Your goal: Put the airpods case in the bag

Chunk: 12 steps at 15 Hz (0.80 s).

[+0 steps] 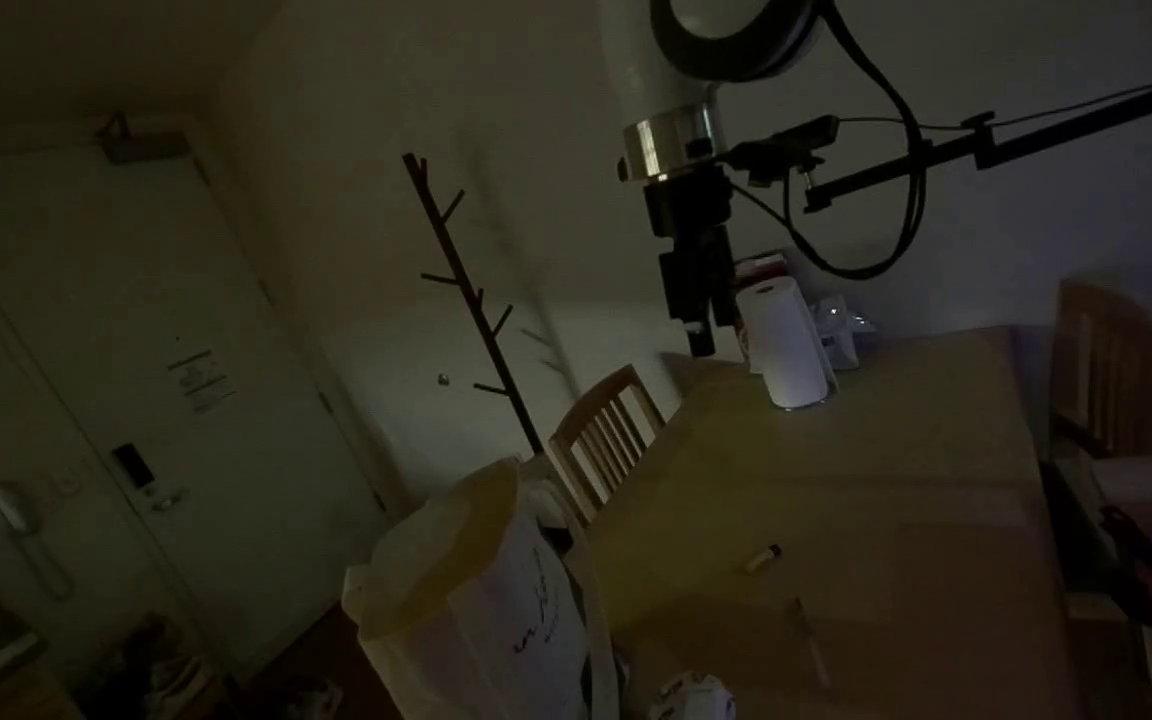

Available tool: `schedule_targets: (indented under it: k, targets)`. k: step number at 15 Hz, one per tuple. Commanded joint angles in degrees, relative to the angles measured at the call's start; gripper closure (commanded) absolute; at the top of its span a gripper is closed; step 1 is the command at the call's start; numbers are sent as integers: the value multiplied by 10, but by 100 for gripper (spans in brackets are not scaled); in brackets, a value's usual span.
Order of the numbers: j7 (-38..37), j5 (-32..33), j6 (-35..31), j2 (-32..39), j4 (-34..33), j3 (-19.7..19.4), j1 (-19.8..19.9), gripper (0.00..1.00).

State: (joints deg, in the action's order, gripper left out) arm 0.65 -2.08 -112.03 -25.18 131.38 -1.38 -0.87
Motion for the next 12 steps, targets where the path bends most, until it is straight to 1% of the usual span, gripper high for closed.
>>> schedule_targets:
  k: [1, 3, 5, 6, 7, 8, 9, 10, 12]
  targets:
    - [42, 3, -6, 29, -25, -7, -1, 0]
    - [97, -11, -54, 53, -23, -25, -6, 0]
    - [141, -32, -102, 95, -28, -43, -7, 0]
    - [170, -43, -139, 123, -31, -52, -9, 0]
    - [206, -67, -171, 148, -36, -62, -14, 0]
    - [251, -107, -200, 175, -44, -71, -22, 0]
    - [290, -142, -213, 200, -55, -75, -25, 0]
    - [323, -173, -211, 223, -70, -74, -25, 0]
    - [385, -239, -168, 271, -114, -63, -17, 0]
